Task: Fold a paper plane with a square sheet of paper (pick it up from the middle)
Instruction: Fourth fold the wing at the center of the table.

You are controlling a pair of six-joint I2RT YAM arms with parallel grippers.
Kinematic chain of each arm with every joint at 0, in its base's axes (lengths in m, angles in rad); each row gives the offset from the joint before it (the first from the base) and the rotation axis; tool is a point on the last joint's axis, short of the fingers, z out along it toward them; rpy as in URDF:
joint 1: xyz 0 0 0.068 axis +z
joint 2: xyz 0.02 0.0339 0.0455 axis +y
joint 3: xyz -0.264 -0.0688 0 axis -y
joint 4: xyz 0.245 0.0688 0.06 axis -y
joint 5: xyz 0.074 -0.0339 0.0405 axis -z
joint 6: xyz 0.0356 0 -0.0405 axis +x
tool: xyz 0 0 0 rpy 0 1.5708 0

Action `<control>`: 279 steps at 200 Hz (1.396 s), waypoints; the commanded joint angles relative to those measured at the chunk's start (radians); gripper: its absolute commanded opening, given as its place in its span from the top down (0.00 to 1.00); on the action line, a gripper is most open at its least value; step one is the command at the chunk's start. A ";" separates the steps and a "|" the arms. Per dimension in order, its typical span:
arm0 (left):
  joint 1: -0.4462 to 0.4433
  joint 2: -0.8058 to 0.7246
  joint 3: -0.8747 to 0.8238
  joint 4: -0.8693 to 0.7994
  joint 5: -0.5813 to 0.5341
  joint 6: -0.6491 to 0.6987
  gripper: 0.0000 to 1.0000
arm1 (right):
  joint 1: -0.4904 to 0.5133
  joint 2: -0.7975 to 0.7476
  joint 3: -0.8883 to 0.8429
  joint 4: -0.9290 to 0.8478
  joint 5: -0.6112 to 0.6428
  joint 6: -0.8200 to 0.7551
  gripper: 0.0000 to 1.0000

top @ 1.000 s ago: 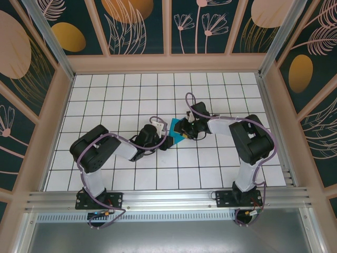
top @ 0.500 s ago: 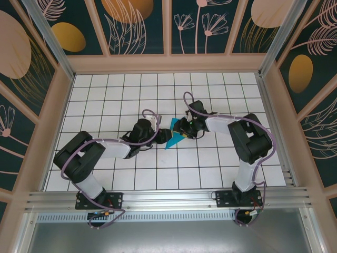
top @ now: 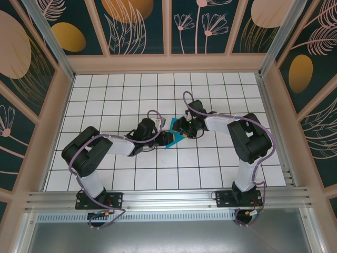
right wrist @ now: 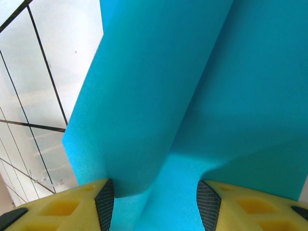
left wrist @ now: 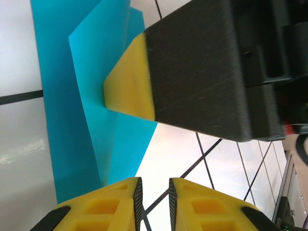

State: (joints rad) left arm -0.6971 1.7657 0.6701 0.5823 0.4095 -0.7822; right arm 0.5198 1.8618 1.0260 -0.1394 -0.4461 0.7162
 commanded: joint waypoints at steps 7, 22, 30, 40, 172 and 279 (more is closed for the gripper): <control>0.002 0.024 0.034 -0.057 -0.001 0.024 0.77 | -0.007 0.085 -0.030 -0.080 0.137 0.006 0.45; 0.001 0.024 0.037 -0.076 -0.026 0.030 0.78 | -0.007 0.086 -0.030 -0.083 0.136 0.005 0.45; 0.001 0.020 0.038 -0.086 -0.043 0.034 0.78 | -0.007 0.088 -0.030 -0.085 0.136 0.002 0.46; 0.001 0.014 0.035 -0.094 -0.059 0.039 0.80 | -0.007 0.088 -0.031 -0.085 0.135 0.000 0.46; 0.002 0.047 0.059 -0.126 -0.060 0.077 0.80 | -0.007 0.103 -0.027 -0.088 0.141 -0.027 0.44; 0.002 0.050 0.066 -0.135 -0.068 0.091 0.81 | -0.001 0.158 0.006 -0.188 0.264 -0.009 0.42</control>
State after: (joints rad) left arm -0.6971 1.7973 0.7147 0.4671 0.3515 -0.7105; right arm 0.5266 1.8927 1.0824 -0.2111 -0.4259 0.7158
